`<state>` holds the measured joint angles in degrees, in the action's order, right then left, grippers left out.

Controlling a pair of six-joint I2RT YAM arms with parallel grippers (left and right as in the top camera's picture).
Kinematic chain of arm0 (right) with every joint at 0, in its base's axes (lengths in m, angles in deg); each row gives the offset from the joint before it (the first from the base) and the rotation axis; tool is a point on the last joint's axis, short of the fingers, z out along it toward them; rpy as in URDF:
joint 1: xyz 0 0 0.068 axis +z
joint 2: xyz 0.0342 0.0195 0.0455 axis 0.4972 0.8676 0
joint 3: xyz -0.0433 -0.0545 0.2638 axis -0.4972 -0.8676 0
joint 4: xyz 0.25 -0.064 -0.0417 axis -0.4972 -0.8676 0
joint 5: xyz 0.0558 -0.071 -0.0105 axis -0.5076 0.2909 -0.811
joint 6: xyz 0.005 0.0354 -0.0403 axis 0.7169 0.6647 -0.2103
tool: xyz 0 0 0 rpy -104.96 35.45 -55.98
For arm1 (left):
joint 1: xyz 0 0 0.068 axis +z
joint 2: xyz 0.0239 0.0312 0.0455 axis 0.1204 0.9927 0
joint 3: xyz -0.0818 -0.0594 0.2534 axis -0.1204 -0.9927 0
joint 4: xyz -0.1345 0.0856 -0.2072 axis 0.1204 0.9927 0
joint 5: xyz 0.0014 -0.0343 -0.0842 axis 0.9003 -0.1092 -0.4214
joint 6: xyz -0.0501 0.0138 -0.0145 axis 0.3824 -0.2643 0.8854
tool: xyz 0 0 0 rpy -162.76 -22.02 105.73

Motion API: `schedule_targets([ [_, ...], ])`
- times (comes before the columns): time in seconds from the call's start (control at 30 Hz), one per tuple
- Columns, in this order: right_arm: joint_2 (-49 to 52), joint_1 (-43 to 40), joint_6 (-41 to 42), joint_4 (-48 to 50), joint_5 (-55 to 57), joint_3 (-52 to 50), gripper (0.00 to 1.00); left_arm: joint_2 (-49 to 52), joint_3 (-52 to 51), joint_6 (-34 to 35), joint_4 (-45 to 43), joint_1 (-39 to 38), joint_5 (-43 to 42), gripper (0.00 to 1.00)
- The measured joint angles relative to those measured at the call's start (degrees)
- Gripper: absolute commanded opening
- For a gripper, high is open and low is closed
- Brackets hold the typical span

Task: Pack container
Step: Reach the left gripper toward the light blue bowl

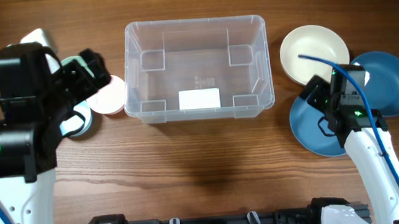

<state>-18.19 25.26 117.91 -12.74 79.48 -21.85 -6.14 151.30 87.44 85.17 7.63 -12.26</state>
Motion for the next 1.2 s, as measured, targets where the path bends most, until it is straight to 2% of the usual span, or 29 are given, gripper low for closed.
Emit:
schedule_targets([
  [0.2,0.00,0.00,0.00,6.51,0.00,0.04,1.00,2.93,0.04,5.14,3.37,4.11,1.29,1.00],
  [0.57,0.00,0.00,0.00,8.22,0.00,0.04,1.00,3.74,0.04,6.23,6.91,5.46,8.63,0.99],
  [0.67,0.00,0.00,0.00,8.22,0.02,0.04,1.00,3.74,0.04,6.25,7.89,5.46,10.08,0.88],
  [0.73,0.00,0.00,0.00,8.22,0.02,0.04,1.00,3.74,0.04,6.71,8.22,5.46,10.54,0.89],
  [0.87,0.00,0.00,0.00,8.22,0.00,0.04,1.00,3.74,0.04,8.74,10.10,5.53,11.15,1.00],
  [1.0,0.00,0.00,0.00,8.22,0.00,0.04,1.00,3.69,-0.63,14.95,12.68,7.06,10.93,1.00],
  [1.2,0.00,0.00,0.00,8.22,0.00,0.04,1.00,3.69,-7.10,22.86,11.08,11.78,8.39,1.00],
])
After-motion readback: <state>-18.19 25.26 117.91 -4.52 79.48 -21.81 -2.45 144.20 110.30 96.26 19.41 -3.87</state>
